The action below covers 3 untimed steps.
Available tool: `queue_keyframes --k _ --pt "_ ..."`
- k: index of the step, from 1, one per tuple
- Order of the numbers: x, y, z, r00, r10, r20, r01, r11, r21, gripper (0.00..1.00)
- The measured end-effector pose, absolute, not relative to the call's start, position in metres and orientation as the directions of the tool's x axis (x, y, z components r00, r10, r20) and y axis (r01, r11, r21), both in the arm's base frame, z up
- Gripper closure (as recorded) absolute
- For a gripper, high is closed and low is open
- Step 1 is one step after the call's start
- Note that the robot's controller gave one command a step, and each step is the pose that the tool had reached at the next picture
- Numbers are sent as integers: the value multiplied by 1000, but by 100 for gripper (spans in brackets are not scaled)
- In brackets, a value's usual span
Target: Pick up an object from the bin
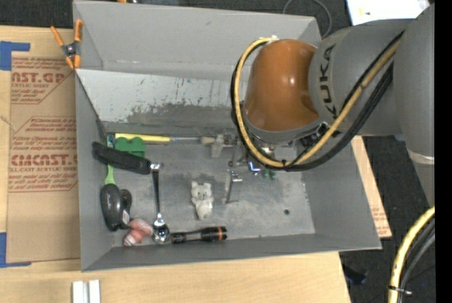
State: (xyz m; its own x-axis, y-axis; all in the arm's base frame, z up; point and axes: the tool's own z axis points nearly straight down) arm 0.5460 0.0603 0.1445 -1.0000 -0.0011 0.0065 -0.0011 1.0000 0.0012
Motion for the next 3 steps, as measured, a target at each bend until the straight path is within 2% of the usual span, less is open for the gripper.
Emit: queue_keyframes --k 1,2,3 --pt "548 60 149 -1000 -1 -1 -1 1000 2 0" --pt "539 86 68 -999 52 4 52 999 3 0" --pt "542 98 147 -979 202 -12 202 979 5 0"
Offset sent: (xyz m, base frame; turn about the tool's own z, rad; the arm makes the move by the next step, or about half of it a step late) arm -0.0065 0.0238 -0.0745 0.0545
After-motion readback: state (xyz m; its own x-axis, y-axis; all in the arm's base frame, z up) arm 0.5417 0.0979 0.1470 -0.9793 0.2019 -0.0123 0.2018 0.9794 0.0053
